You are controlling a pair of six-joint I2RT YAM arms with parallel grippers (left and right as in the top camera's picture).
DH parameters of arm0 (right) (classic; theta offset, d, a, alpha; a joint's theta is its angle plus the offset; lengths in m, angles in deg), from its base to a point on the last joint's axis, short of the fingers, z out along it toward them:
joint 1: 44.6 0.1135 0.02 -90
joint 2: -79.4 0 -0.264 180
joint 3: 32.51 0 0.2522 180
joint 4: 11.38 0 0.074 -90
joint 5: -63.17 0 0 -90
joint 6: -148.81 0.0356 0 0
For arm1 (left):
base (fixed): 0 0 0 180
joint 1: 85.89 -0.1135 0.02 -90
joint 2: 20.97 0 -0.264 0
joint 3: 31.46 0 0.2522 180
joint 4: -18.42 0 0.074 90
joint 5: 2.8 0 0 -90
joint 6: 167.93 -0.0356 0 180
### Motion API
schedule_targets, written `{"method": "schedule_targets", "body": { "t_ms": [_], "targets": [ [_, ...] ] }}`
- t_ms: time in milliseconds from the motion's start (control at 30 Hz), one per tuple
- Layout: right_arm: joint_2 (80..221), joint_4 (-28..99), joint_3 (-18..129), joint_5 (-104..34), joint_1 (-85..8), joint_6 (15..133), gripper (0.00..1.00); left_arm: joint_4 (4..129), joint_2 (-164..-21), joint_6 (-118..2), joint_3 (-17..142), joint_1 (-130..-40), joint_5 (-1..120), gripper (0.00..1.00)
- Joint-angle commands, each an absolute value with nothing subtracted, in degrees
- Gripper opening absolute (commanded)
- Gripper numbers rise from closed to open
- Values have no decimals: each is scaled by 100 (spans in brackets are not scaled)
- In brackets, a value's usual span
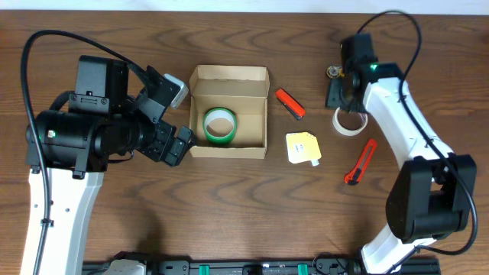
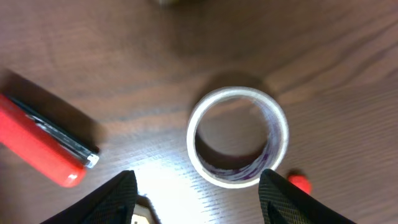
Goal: Pack container
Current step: 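Move the right gripper over the white masking tape roll, then grasp the white masking tape rim with the right gripper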
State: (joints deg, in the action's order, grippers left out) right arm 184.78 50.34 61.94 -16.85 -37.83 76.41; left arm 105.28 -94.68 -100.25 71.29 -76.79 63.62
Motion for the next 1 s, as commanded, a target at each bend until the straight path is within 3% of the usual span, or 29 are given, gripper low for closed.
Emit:
{"method": "schedule_targets", "body": {
  "t_ms": [0, 333, 833, 900, 967],
  "targets": [
    [18476, 4707, 5789, -1830, -3772, 7326, 62, 10546, -9461, -10062, 7208, -7688, 6382, 95],
    [18496, 3518, 4841, -1830, -3766, 7318, 57, 10546, -9461, -10062, 7208, -7688, 6382, 95],
    [18937, 2971, 4552, -1834, -3766, 7134, 54, 10546, -9461, -10062, 7208, -7688, 6384, 95],
    [18985, 2934, 4552, -1836, -3766, 7136, 47, 10546, -9461, -10062, 7208, -7688, 6384, 95],
    [18998, 2897, 4555, -1828, -3766, 7136, 28, 10546, -9461, -10062, 7208, -7688, 6382, 95]
  ]
}}
